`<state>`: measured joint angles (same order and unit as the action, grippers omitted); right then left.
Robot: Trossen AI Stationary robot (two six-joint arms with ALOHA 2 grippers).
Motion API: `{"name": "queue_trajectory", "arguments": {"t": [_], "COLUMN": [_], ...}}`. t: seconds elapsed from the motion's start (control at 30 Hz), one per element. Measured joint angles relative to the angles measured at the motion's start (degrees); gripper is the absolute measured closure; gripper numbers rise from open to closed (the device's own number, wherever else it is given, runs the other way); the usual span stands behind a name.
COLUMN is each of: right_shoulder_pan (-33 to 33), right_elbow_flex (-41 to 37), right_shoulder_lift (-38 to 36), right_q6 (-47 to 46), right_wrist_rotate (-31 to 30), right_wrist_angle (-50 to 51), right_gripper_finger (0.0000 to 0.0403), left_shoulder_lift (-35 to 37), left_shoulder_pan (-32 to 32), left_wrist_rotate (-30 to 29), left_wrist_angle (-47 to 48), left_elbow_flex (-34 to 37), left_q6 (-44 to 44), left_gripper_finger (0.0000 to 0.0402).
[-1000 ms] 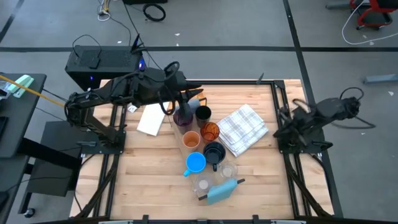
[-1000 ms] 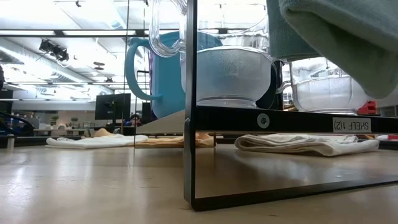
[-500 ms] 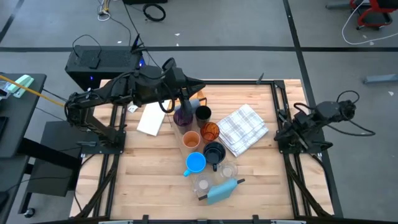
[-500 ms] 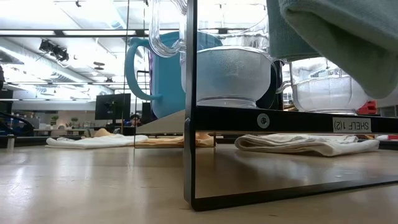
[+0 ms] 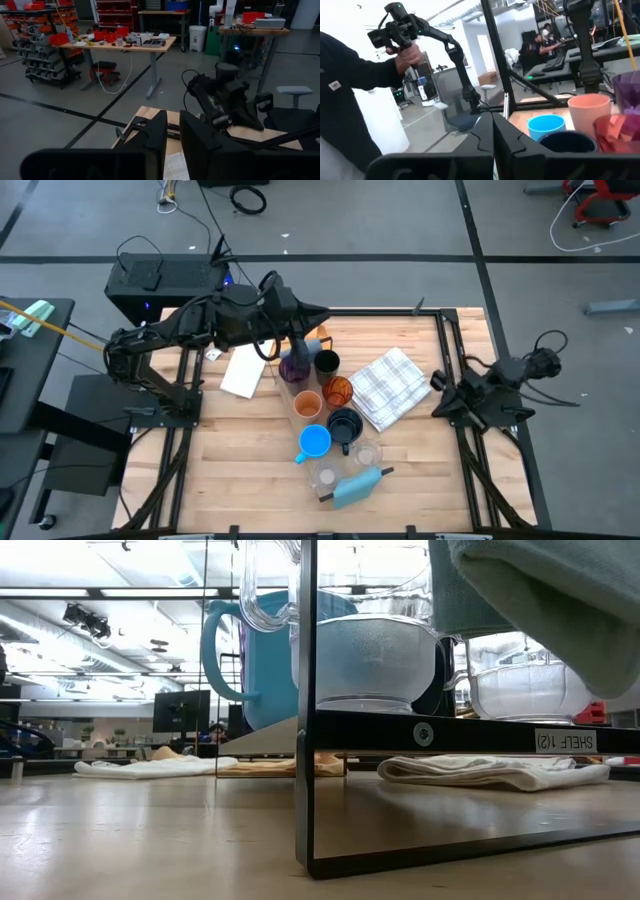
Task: Stack small to large cups/mugs on shelf
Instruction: Return to Home Position
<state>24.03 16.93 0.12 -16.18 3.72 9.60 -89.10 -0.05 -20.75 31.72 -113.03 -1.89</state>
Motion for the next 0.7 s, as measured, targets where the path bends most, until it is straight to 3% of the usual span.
{"name": "queue_trajectory", "arguments": {"t": [0.23,0.43,0.7], "right_shoulder_pan": [0.0,-0.7,-11.0], "right_elbow_flex": [-8.8,-12.5,-15.1], "right_shoulder_lift": [0.1,0.1,0.2], "right_q6": [-0.3,1.2,2.9], "right_wrist_rotate": [0.0,0.1,6.8], "right_wrist_angle": [-12.5,-13.9,-14.0], "right_gripper_finger": [0.0403,0.0403,0.0403], "left_shoulder_lift": [0.0,0.0,0.0], "left_shoulder_pan": [0.0,0.0,0.0], "left_wrist_rotate": [0.0,0.0,0.0], "left_wrist_angle": [-0.1,0.5,0.7], "left_elbow_flex": [0.0,0.0,0.0], "left_q6": [0.1,0.6,1.5], "left_gripper_finger": [0.0338,0.0344,0.0347]}}
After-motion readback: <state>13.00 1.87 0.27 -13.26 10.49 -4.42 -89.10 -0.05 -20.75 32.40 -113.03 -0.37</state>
